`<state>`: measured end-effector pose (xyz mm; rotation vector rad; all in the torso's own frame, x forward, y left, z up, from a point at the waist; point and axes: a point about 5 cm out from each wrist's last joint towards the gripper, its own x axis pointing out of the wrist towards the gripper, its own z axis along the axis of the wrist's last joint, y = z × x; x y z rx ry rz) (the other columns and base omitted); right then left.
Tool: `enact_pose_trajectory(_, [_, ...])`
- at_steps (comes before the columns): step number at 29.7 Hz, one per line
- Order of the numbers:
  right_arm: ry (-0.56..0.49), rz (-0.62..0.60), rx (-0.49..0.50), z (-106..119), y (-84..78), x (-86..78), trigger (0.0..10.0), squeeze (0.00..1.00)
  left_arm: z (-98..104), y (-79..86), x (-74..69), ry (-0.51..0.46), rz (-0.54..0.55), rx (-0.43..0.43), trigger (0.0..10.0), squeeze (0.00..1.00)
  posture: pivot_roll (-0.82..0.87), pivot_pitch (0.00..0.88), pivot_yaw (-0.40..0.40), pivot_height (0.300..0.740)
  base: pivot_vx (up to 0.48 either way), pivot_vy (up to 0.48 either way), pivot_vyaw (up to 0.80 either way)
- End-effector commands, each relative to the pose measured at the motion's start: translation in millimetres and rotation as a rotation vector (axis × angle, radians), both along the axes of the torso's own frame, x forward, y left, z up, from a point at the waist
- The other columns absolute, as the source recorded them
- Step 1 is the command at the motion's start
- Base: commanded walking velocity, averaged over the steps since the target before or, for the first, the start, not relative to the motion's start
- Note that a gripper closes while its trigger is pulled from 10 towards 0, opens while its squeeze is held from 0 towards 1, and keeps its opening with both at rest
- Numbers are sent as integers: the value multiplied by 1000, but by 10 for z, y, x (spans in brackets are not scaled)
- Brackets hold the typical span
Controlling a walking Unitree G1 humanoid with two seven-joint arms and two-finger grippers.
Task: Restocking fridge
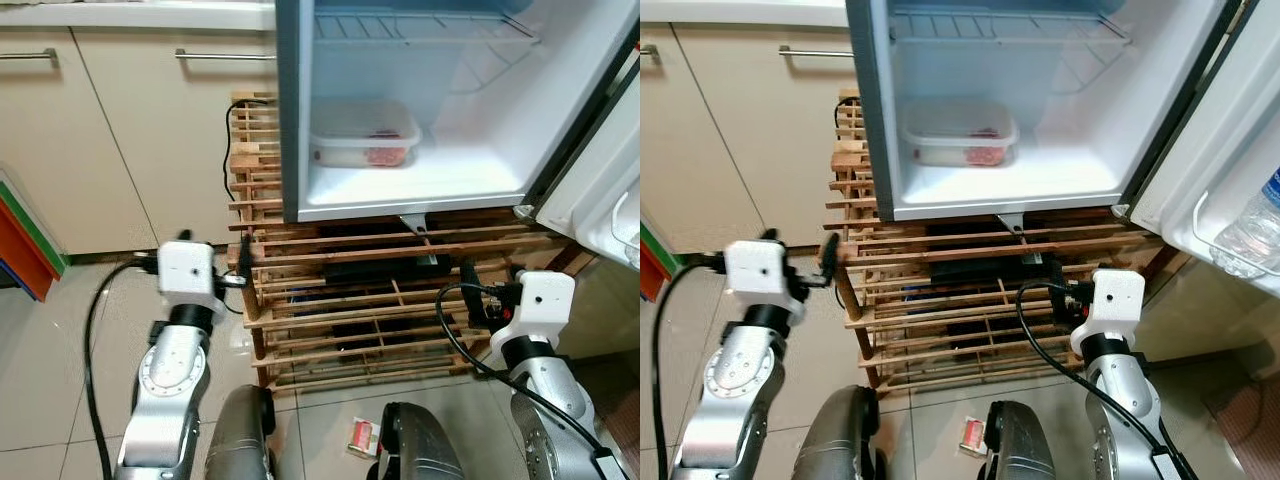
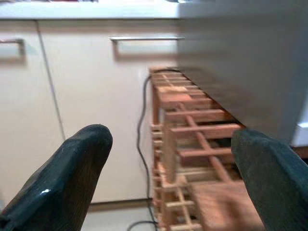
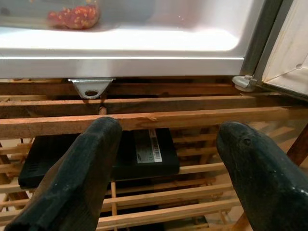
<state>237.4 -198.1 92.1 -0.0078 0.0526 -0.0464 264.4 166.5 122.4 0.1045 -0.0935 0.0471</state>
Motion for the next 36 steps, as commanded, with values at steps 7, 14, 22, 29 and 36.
enact_pose_trajectory(7, [-41,-22,37,17,6,125,10000,0,-34,-238,166,33,-104,30,10000,0,69,5,-17,634,0,0,0])
enact_pose_trajectory(14, [-53,-10,54,15,57,166,10000,4,67,-347,219,13,-161,2,10000,0,65,12,-8,669,0,0,0])
enact_pose_trajectory(22, [-50,7,55,-1,96,169,10000,27,97,-303,234,4,-143,-35,10000,0,62,18,-5,709,0,0,0])
enact_pose_trajectory(29, [-47,11,60,-2,95,210,10000,39,56,-318,267,18,-146,-6,10000,0,60,0,-9,740,0,0,0])
enact_pose_trajectory(36, [-50,0,69,14,75,276,10000,63,90,-326,326,-3,-133,13,10000,0,50,0,-13,740,0,0,0])
